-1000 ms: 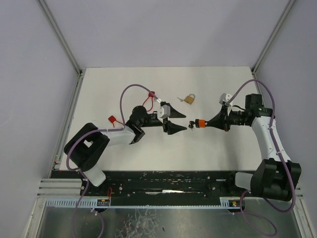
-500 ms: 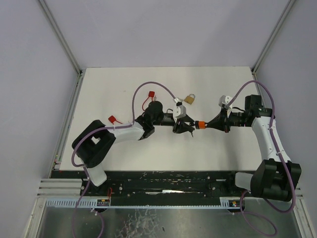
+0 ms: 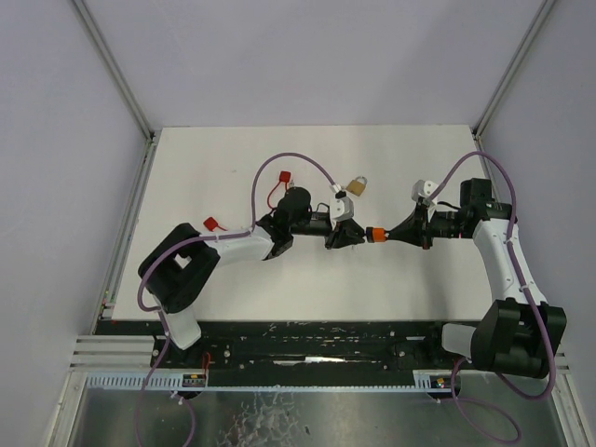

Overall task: Lock with the key
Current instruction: Lock the lock.

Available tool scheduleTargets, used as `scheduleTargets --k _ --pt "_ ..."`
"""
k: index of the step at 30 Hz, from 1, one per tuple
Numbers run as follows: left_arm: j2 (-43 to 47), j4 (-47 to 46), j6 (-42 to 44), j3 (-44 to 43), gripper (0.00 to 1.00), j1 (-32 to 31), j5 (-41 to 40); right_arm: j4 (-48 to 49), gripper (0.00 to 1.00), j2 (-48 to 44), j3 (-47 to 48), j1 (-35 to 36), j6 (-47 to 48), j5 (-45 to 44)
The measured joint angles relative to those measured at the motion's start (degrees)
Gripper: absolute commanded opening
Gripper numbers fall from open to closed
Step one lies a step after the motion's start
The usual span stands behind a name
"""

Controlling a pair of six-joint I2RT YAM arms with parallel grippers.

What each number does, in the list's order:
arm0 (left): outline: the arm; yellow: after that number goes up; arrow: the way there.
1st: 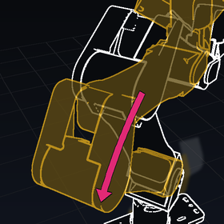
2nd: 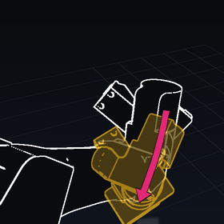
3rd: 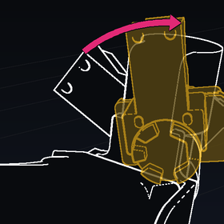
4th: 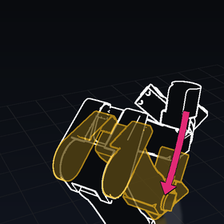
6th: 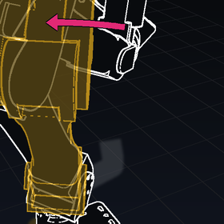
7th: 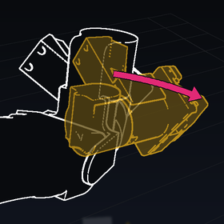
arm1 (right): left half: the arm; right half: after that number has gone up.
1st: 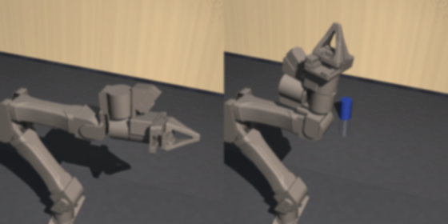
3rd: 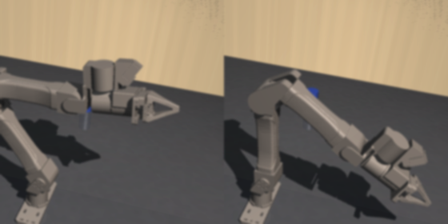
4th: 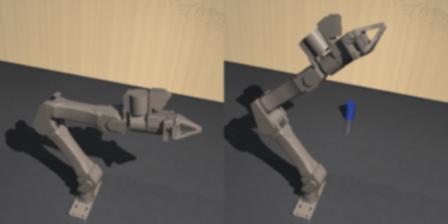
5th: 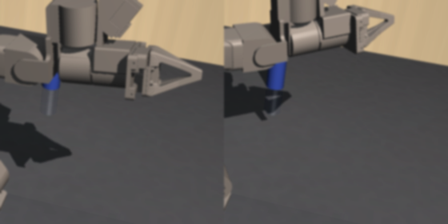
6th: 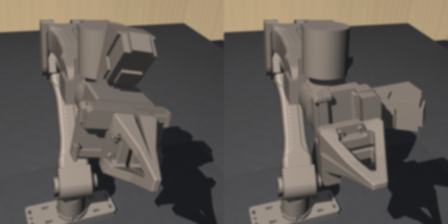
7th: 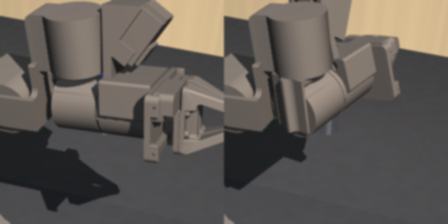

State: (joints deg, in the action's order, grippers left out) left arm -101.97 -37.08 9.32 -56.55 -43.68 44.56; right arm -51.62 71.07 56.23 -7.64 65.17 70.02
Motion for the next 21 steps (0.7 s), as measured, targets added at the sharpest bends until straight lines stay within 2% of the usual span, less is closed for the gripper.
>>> scheduleTargets --k 3,9,21 --pt "0.0 0.2 0.0 0.0 0.30 0.0 0.0 0.0 0.00 0.0 0.0 0.0 0.3 0.0" --pt "0.0 0.1 -0.1 0.0 0.41 0.0 0.0 0.0 0.00 0.0 0.0 0.0 0.6 0.0" --pt "0.5 -2.1 -1.6 1.0 0.39 0.1 -0.1 0.0 0.00 0.0 0.0 0.0 0.9 0.0"
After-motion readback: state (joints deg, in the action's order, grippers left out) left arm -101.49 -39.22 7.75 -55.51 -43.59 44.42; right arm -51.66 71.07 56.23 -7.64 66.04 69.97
